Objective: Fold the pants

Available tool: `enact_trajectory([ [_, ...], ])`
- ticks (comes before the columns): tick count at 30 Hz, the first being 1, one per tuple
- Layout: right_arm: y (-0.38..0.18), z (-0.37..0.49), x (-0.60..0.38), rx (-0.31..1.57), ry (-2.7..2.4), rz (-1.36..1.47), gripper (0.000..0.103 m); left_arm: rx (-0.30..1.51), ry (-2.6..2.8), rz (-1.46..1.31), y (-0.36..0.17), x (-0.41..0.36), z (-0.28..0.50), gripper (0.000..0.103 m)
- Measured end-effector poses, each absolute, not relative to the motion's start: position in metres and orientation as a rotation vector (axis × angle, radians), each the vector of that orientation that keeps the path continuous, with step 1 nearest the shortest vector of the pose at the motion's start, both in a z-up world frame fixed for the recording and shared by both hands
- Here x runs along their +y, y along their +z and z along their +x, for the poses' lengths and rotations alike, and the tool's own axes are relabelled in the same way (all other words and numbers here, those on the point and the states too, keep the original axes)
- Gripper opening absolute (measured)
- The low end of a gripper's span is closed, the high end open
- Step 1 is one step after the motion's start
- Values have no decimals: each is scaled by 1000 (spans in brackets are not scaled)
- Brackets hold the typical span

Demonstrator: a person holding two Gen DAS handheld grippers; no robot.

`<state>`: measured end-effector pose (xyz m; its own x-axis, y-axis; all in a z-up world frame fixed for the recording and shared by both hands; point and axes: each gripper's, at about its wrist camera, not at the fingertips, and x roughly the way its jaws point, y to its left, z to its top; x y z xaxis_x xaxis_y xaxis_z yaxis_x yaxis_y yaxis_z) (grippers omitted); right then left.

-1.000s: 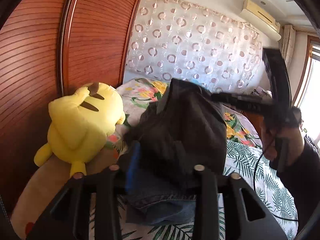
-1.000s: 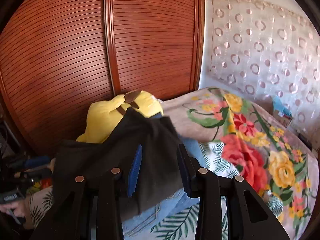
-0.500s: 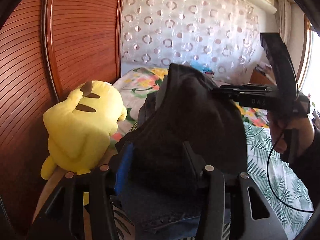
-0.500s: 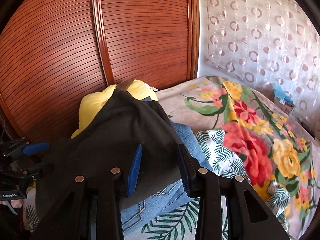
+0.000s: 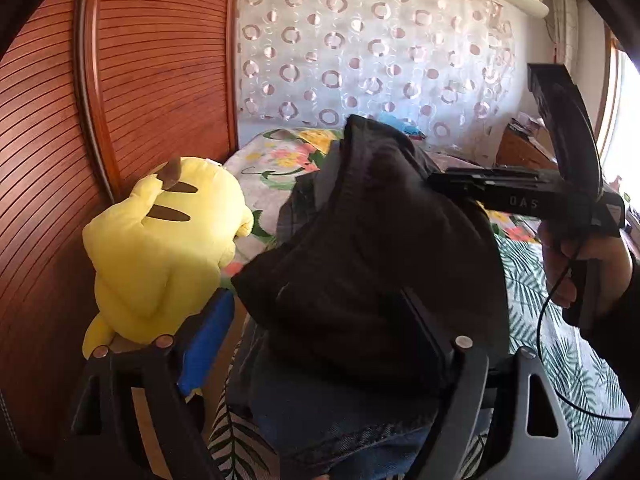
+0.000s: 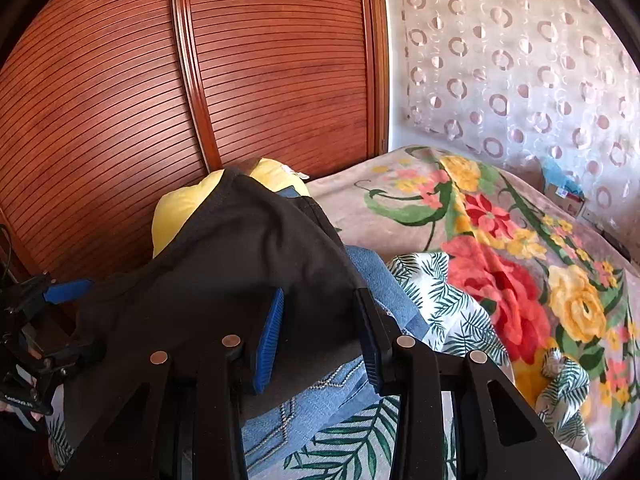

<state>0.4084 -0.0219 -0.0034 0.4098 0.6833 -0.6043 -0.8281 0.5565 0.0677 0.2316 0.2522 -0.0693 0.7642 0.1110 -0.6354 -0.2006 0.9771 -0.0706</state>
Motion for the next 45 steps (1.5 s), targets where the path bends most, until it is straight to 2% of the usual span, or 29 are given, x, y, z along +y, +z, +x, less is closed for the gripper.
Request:
enact_trajectory([
  [9, 1, 389, -34, 615, 953, -232, 38, 687, 174, -156, -64, 252, 222, 103],
  [13, 6, 377, -39, 597, 947, -231, 42, 676, 181, -140, -58, 249, 216, 103],
  [18, 13, 358, -48, 583, 949, -227, 54, 662, 205, -127, -49, 246, 207, 103],
  [23, 16, 337, -58, 581, 928, -220, 58, 651, 204, -138, -39, 242, 196, 103],
  [41, 37, 235, -118, 544, 801, -189, 60, 617, 134, -82, -17, 197, 169, 103],
  [43, 40, 223, -125, 538, 781, -183, 62, 610, 124, -71, -13, 190, 165, 103],
  [45, 41, 210, -134, 530, 752, -172, 73, 601, 107, -65, -9, 181, 159, 103],
])
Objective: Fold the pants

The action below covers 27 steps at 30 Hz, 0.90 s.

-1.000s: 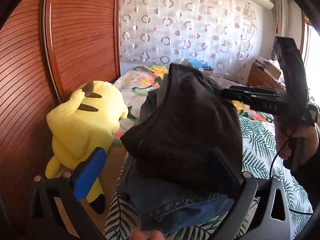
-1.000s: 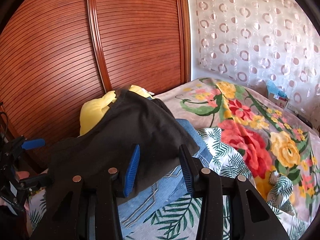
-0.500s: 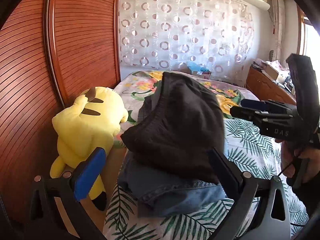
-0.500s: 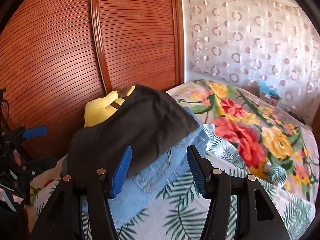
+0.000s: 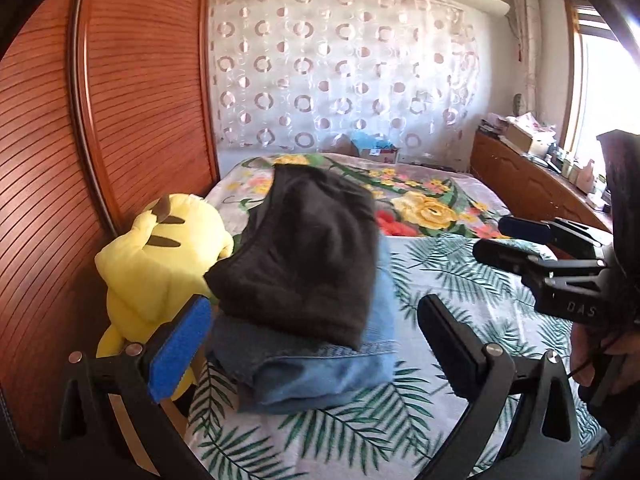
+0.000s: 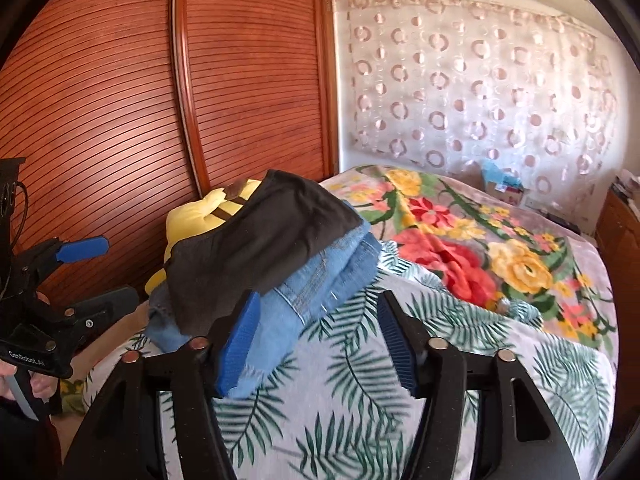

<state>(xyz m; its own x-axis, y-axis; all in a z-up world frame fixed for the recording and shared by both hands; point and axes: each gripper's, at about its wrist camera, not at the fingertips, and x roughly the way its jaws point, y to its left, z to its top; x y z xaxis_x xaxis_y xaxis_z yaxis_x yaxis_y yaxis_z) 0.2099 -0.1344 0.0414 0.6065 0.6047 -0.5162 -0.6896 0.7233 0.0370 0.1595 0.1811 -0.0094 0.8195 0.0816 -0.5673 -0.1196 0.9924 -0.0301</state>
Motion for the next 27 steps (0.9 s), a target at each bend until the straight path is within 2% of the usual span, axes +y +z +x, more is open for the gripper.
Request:
enact_trajectory([
  [23, 44, 79, -249, 534, 449, -30, 75, 573, -95, -20, -3, 79, 116, 103],
  [27, 54, 64, -260, 516, 411, -13, 78, 567, -118, -3, 2, 62, 104, 103],
])
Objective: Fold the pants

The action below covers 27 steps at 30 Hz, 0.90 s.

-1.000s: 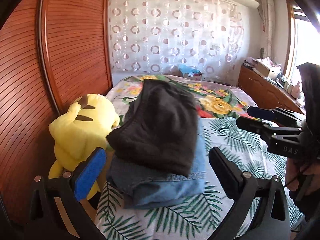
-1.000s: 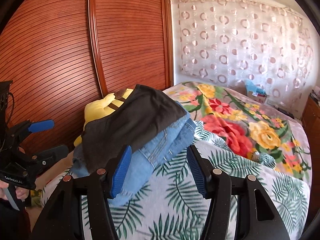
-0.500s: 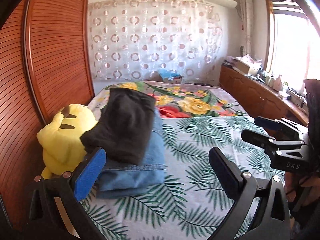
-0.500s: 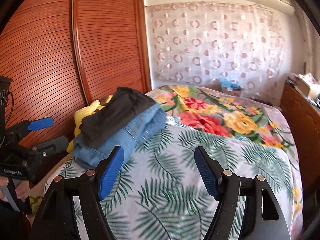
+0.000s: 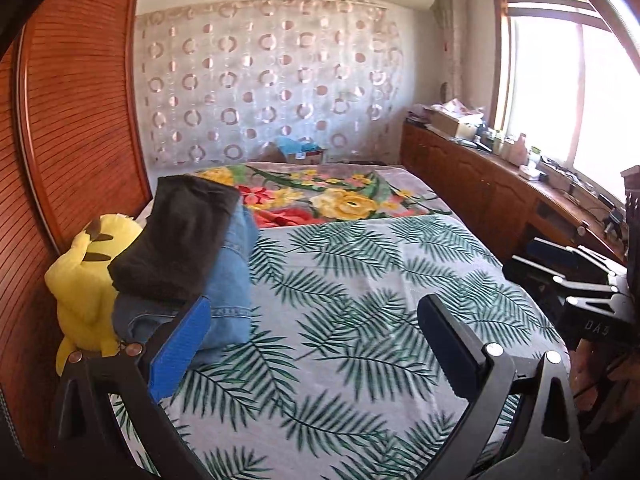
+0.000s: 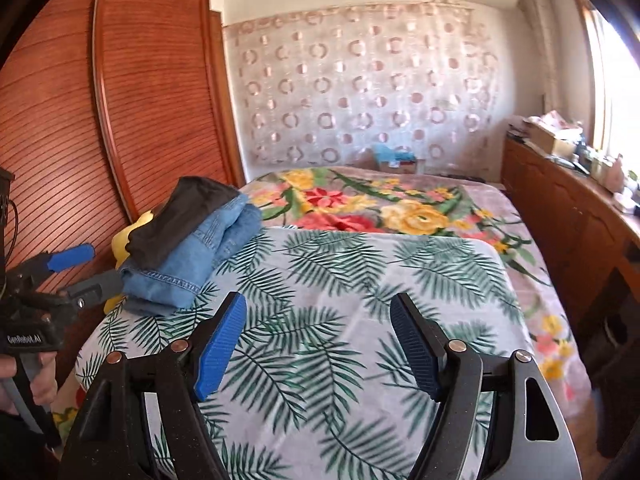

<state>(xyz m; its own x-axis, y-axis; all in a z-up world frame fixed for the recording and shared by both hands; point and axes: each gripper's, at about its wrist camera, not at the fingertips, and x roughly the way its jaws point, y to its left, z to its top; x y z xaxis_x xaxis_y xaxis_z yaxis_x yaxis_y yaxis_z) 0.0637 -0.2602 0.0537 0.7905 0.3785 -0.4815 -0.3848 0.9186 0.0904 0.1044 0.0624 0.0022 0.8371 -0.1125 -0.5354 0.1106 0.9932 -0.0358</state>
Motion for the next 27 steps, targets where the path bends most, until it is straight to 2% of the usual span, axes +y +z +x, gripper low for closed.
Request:
enact_trajectory([
  [12, 88, 8, -268, 381, 306, -9, 79, 456, -133, -2, 50, 42, 74, 103],
  [27, 74, -14, -267, 342, 284, 11, 79, 393, -124, 1, 72, 43, 55, 103],
])
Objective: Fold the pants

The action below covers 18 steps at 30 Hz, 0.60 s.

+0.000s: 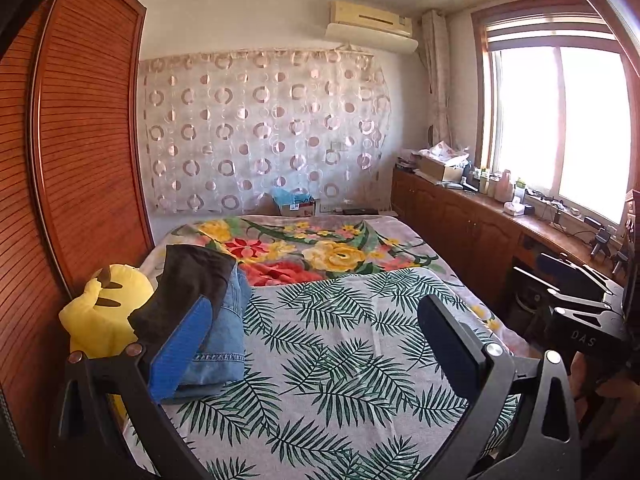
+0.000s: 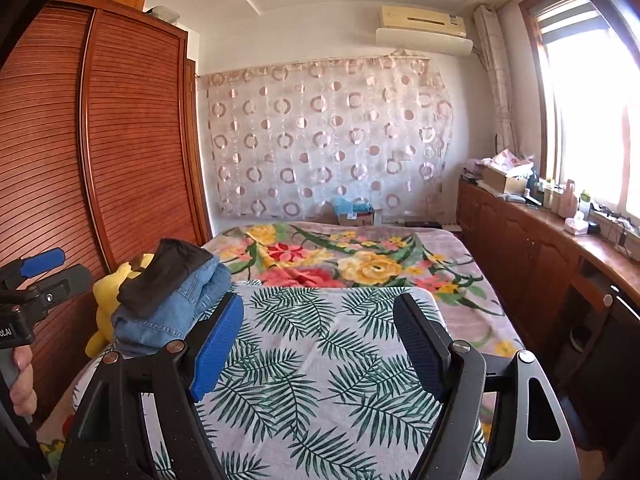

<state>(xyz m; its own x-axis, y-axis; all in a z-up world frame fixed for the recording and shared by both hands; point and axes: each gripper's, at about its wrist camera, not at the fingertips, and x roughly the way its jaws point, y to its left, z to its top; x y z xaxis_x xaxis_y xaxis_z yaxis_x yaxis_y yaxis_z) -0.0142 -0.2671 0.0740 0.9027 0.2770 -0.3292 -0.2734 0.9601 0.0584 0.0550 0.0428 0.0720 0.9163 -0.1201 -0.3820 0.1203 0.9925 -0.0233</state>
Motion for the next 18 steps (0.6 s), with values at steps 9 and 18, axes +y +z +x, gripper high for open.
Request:
enact_trajectory([
  [9, 73, -14, -268, 340, 274, 6, 79, 395, -124, 0, 72, 43, 55, 103],
  [18, 74, -13, -269, 342, 273, 6, 79, 396, -123, -1, 72, 45, 54, 103],
])
